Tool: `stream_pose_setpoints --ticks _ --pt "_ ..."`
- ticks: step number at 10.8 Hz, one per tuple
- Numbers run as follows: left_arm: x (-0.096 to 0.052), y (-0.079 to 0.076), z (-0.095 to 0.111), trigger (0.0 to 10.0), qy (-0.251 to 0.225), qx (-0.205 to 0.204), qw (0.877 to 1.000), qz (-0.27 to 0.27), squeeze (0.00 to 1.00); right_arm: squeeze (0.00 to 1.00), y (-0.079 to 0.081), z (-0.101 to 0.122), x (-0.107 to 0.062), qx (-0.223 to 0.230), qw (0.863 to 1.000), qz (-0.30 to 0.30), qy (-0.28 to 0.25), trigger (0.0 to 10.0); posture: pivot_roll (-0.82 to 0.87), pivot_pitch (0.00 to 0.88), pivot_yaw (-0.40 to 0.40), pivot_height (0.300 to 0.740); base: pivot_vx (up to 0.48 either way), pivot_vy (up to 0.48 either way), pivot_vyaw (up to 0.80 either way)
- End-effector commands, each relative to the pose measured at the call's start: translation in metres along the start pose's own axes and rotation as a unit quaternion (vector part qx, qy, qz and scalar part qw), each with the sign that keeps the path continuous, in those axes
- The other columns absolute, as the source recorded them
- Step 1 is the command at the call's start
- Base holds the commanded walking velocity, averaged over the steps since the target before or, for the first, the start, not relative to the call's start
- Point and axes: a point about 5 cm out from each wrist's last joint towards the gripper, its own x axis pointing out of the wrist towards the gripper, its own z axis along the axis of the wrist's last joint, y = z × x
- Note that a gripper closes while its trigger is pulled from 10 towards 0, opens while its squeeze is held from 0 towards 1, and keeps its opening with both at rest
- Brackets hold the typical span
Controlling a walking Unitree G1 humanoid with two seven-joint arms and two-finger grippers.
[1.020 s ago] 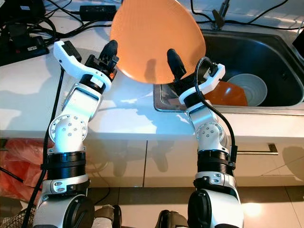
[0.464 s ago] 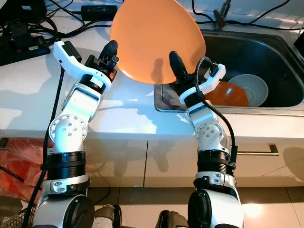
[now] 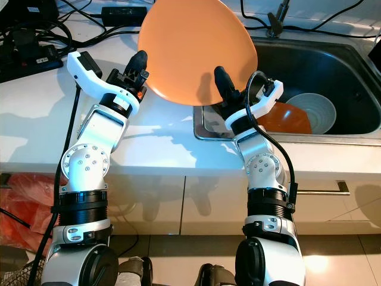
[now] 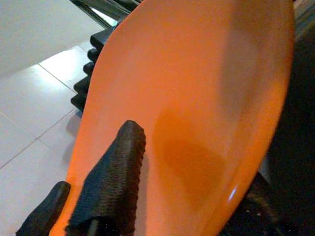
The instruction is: Kitchen organization
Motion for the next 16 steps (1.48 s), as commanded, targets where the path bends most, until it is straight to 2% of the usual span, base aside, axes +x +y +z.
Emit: stream_pose_setpoints --ticks 1,14,15,16 --pt "-0.0005 -0.0107 -0.0048 10.0 -0.001 -0.010 1.000 -0.024 0.00 0.00 0.0002 0.0052 -0.0016 -0.002 1.000 0.002 -0.014 0.0 0.09 0.154 -0.073 0.723 0.000 0.000 0.00" --pt "-0.0008 -0.0111 -0.0052 10.0 0.000 -0.011 1.000 -0.025 0.00 0.00 0.0002 0.0057 -0.0019 -0.001 1.000 0.002 -0.014 0.0 0.09 0.151 -0.074 0.723 0.000 0.000 0.00" --pt "-0.0011 -0.0121 -0.0098 10.0 0.012 0.019 0.999 -0.032 1.00 0.00 -0.0013 0.0079 -0.0020 0.000 1.000 -0.004 -0.021 0.0 0.09 0.152 -0.075 0.723 0.000 0.000 0.00" --pt "-0.0011 -0.0120 -0.0101 10.0 0.013 0.024 0.999 -0.032 1.00 0.00 -0.0015 0.0083 -0.0018 0.000 1.000 -0.005 -0.022 0.0 0.09 0.152 -0.075 0.723 0.000 0.000 0.00"
